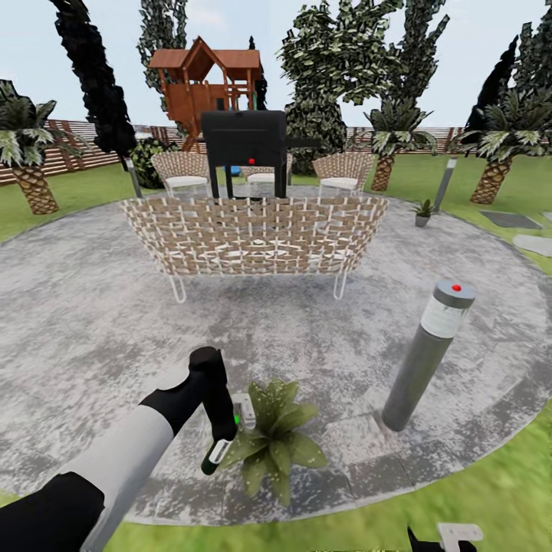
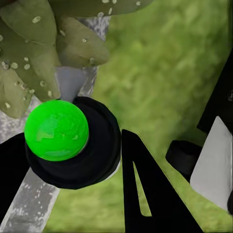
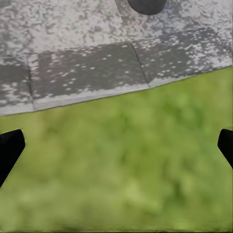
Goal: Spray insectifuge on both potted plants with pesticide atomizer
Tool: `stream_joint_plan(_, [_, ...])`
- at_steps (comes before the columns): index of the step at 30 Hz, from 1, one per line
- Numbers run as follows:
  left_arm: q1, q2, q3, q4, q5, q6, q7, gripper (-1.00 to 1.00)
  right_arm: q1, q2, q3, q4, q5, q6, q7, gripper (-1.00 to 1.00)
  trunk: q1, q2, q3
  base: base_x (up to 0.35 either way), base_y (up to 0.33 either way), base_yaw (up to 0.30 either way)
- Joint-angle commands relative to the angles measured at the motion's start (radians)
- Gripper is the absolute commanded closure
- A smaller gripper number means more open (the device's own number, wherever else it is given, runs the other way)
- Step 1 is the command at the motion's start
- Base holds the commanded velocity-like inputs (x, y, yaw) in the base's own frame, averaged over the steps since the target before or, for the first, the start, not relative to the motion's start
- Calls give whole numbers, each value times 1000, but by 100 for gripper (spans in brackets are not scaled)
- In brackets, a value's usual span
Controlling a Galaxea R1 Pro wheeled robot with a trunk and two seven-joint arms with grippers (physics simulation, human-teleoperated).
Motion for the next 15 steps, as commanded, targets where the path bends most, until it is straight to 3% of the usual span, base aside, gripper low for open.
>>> stream_joint_plan(1, [-5, -2, -1, -2, -7, 11, -26, 100, -1, 0, -9, -2, 4, -4, 9, -100, 0, 0, -1, 93, 285, -258])
stream_joint_plan(7, [-6, -6, -5, 0, -7, 11, -36, 100, -1, 0, -9, -1, 4, -4, 9, -100, 0, 0, -1, 210, 243, -264])
stream_joint_plan(12, [-7, -14, -7, -2, -4, 6, -57, 100, -1, 0, -9, -2, 4, -4, 9, -100, 0, 0, -1, 97, 66, -232])
stream_joint_plan(14, [-7, -15, -20, -3, -12, -1, -57, 100, -1, 0, -9, -2, 4, -4, 9, -100, 0, 0, -1, 7, 5, -55])
stream_joint_plan(15, [-7, -9, -48, -3, -32, -4, -57, 100, -1, 0, -9, -2, 4, -4, 9, -100, 0, 0, -1, 2, 1, -17])
